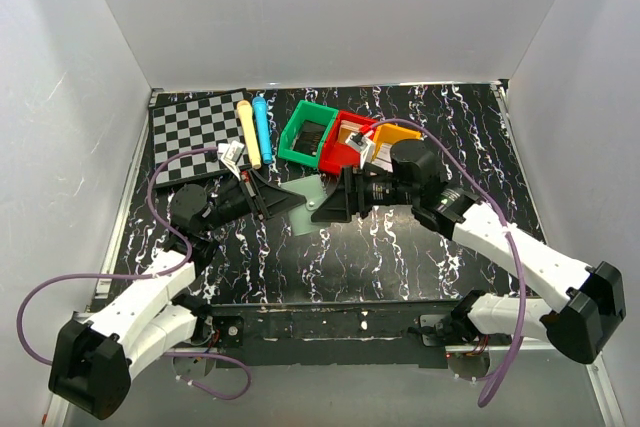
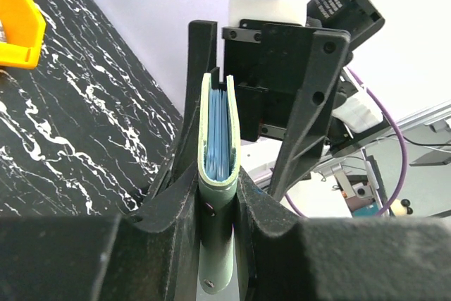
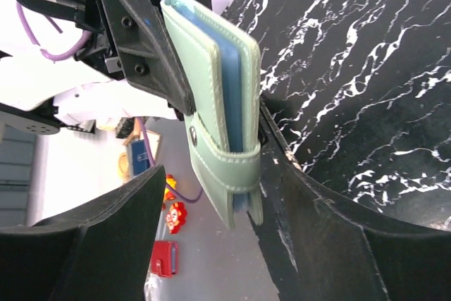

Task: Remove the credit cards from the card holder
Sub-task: Open the card holder.

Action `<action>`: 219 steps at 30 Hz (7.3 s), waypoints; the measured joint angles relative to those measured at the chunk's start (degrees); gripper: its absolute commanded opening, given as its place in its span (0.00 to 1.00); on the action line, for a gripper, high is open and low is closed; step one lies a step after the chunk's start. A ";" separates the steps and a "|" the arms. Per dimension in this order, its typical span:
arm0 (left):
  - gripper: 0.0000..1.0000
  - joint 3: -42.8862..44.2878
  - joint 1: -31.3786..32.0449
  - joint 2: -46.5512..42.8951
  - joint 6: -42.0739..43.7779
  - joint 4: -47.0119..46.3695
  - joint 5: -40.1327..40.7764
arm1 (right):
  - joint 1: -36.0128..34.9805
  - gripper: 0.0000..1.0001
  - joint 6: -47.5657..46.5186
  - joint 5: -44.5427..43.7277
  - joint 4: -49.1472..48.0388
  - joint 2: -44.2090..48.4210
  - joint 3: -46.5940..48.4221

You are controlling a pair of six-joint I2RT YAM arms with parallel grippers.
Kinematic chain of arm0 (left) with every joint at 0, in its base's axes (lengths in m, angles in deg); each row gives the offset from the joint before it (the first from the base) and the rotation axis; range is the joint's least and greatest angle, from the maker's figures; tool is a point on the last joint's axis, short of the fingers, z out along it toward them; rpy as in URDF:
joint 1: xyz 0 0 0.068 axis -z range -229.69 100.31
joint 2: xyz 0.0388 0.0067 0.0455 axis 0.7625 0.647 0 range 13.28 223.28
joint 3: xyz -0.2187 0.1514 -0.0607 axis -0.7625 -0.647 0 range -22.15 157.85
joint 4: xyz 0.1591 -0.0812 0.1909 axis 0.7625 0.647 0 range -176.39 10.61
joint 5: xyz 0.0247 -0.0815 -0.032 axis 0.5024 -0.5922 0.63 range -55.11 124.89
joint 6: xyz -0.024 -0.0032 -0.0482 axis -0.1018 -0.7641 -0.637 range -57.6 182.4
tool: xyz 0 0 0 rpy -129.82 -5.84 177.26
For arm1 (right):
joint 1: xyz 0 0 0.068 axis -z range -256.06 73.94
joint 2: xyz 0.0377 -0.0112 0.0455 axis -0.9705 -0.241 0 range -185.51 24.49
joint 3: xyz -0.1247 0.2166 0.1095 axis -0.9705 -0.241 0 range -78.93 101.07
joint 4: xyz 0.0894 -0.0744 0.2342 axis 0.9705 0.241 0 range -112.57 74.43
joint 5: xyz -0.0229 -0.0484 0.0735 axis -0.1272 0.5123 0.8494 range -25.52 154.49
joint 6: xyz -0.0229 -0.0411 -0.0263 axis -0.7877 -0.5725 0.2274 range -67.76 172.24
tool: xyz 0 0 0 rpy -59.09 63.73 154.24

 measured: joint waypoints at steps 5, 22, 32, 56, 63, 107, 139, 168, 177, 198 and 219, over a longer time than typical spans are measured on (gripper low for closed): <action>0.00 0.00 0.83 0.24 -1.31 -1.53 0.04 | 0.00 0.46 2.82 2.23 -4.85 -1.79 -1.09; 0.42 0.07 1.14 -1.49 -1.31 -0.39 1.38 | 0.17 0.01 5.44 4.39 -9.18 -1.84 -2.29; 0.33 0.07 1.27 -3.23 -1.27 0.50 2.23 | 0.70 0.01 5.46 5.62 -10.64 -0.76 -3.34; 0.00 9.44 1.62 -6.21 8.41 24.13 10.12 | -1.99 0.55 -10.91 -12.94 18.64 4.24 11.15; 0.00 18.01 4.72 -2.51 13.03 40.52 21.35 | -15.85 0.52 -18.60 -42.07 31.71 -0.42 24.20; 0.00 33.11 22.51 10.21 6.84 64.15 48.72 | -23.32 0.50 -16.65 -64.19 36.79 -15.26 28.44; 0.00 33.09 22.36 10.19 6.49 65.20 48.98 | -24.15 0.01 -15.08 -66.42 40.02 -20.50 33.05; 0.00 31.87 22.71 9.31 5.09 63.43 48.98 | -19.63 0.01 -8.07 -58.34 36.89 -14.25 27.74; 0.00 31.85 22.86 9.25 4.94 63.73 49.13 | -18.53 0.01 -7.63 -55.91 35.63 -12.92 26.12; 0.00 29.66 22.82 7.32 8.31 62.31 49.57 | -14.93 0.38 -8.24 -53.35 36.89 -7.74 23.43; 0.00 14.53 22.80 -5.68 20.68 41.62 38.34 | -15.96 0.34 -13.70 -36.35 33.22 -4.35 19.69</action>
